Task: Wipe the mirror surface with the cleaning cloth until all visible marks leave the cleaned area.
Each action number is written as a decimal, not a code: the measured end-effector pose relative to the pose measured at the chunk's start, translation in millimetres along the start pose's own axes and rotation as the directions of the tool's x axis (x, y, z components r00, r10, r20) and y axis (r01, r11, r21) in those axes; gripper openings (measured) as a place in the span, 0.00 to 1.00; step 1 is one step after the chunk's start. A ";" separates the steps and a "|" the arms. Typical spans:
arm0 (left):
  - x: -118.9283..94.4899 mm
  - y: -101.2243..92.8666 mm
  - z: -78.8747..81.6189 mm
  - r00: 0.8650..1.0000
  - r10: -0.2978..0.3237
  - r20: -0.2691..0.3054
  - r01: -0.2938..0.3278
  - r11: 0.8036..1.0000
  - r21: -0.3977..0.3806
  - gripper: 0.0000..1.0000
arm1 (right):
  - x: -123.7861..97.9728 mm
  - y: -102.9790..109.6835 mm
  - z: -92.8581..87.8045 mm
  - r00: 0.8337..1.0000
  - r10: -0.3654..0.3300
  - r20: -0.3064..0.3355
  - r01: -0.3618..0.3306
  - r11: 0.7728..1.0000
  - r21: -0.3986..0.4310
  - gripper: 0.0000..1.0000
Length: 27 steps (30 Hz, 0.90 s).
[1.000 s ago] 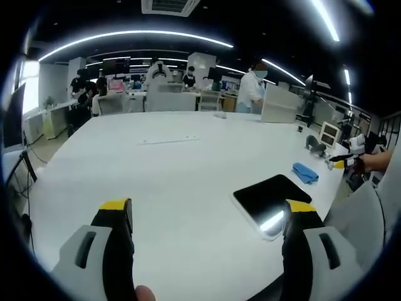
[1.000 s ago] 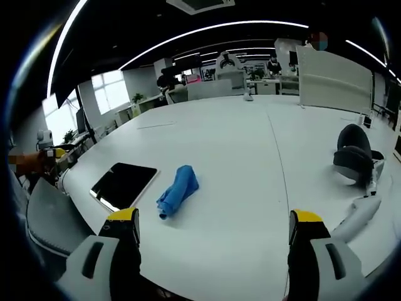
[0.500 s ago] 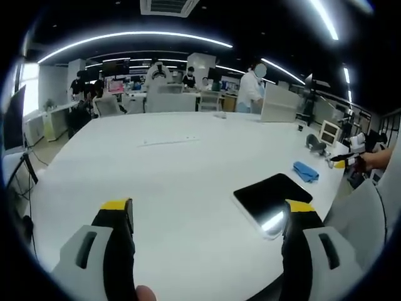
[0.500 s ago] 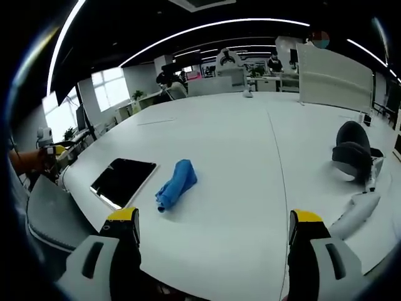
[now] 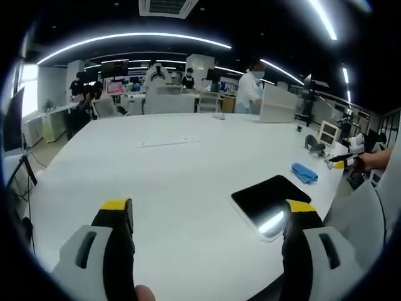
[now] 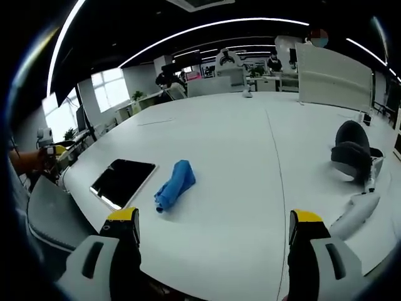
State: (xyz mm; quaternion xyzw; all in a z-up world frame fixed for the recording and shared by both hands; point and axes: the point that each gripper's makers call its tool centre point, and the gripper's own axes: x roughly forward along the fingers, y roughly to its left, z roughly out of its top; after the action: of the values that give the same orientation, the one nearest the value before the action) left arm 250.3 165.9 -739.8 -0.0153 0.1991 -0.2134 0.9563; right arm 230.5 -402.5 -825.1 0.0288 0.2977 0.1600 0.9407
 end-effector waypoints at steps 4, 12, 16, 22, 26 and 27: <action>-0.7 -0.6 -2.2 1.000 0.001 -0.011 -0.001 1.000 -0.002 0.99 | 1.5 -4.0 2.2 1.000 -0.006 0.007 0.006 1.000 0.022 0.98; -4.7 -1.0 -2.7 1.000 0.005 -0.022 -0.005 1.000 0.004 0.99 | 8.8 -0.2 -0.9 1.000 0.013 0.003 -0.013 1.000 0.025 0.98; -6.7 0.8 -3.8 1.000 0.012 -0.026 -0.012 1.000 0.000 0.99 | 10.7 3.1 -1.2 1.000 0.020 0.002 -0.020 1.000 0.025 0.98; -6.0 4.5 -3.2 0.999 0.027 -0.017 -0.027 1.000 -0.009 0.99 | 13.0 -0.2 -2.2 1.000 0.025 -0.008 -0.025 0.999 0.022 0.98; -3.5 4.8 -3.9 0.999 0.032 -0.010 -0.032 0.999 -0.015 0.99 | 14.2 -3.6 -1.8 1.000 0.022 -0.011 -0.022 1.000 0.018 0.98; -3.2 4.5 -4.7 0.999 0.032 -0.012 -0.032 0.999 -0.015 0.99 | 14.3 -3.9 -1.8 1.000 0.022 -0.012 -0.022 1.000 0.021 0.98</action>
State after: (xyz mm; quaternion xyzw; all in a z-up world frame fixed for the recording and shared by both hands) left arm 247.6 171.6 -743.4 -0.0181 0.2064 -0.1968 0.9583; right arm 241.6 -401.7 -835.1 0.0408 0.3046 0.1676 0.9367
